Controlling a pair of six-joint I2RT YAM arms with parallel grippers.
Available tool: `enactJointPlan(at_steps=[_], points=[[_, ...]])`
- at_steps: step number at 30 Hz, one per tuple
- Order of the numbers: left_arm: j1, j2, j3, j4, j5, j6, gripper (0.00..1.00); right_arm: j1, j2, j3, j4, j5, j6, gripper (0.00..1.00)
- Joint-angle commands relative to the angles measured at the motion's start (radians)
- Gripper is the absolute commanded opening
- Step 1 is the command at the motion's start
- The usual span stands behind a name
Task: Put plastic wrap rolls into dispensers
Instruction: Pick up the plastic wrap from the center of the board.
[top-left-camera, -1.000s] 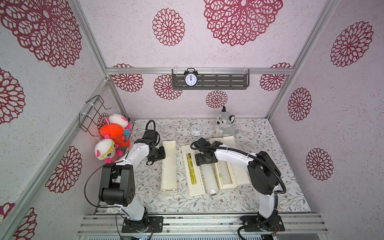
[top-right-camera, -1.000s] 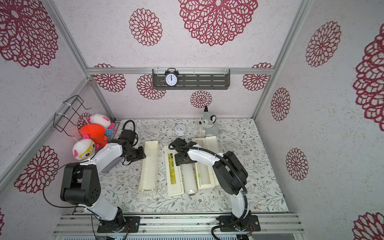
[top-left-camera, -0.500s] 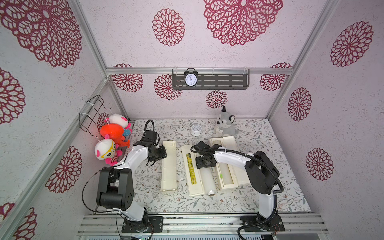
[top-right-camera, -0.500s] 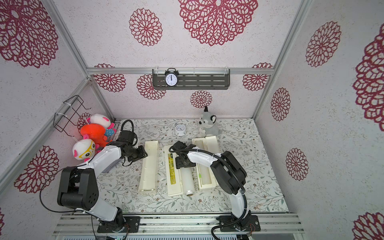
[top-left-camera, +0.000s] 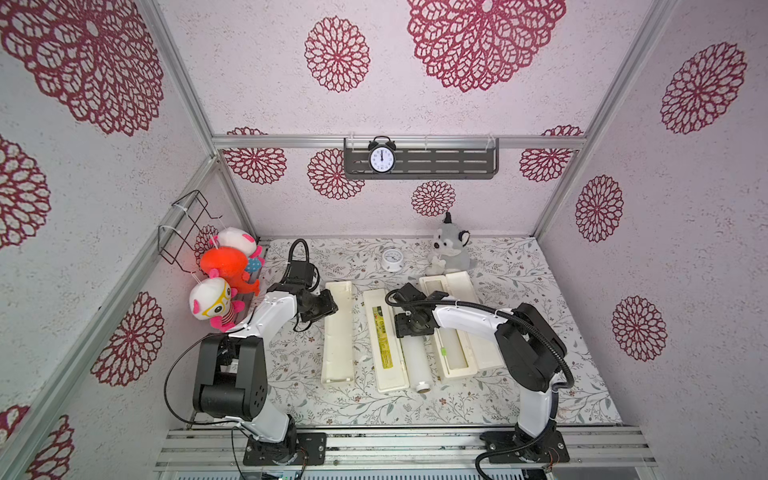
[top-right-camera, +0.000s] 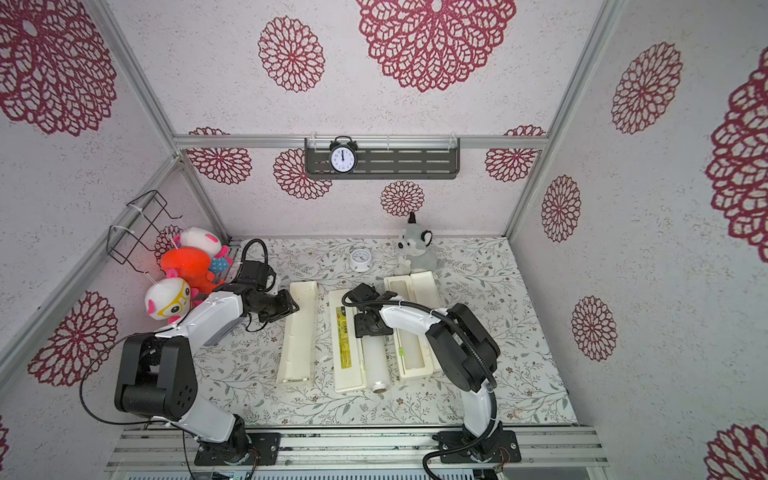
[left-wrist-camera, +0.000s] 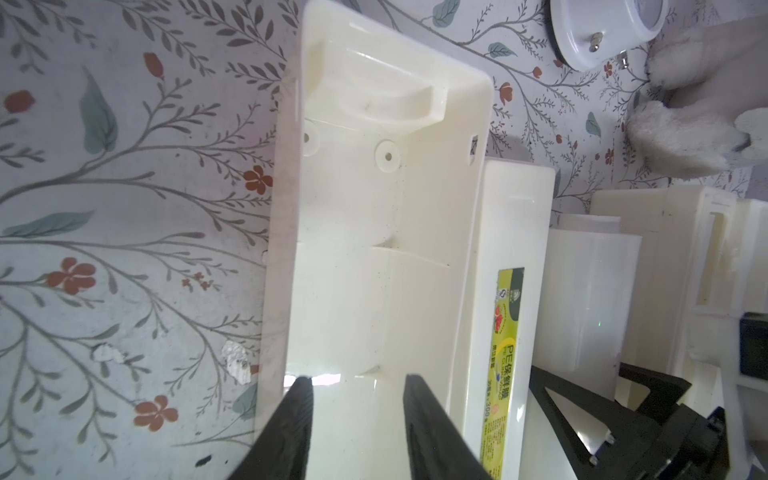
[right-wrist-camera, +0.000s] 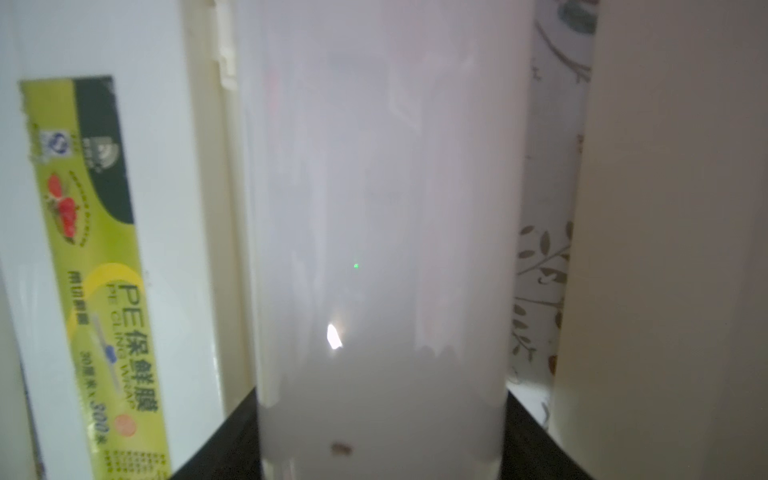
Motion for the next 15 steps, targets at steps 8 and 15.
enactJointPlan(at_steps=[8, 15], points=[[0.004, -0.058, -0.001, 0.060, 0.126, -0.025, 0.54, -0.054, -0.211, -0.005, 0.082, -0.122, -0.005, 0.52], [0.004, -0.078, -0.012, 0.074, 0.144, -0.043, 0.56, -0.065, -0.227, 0.008, 0.139, -0.223, -0.009, 0.50]])
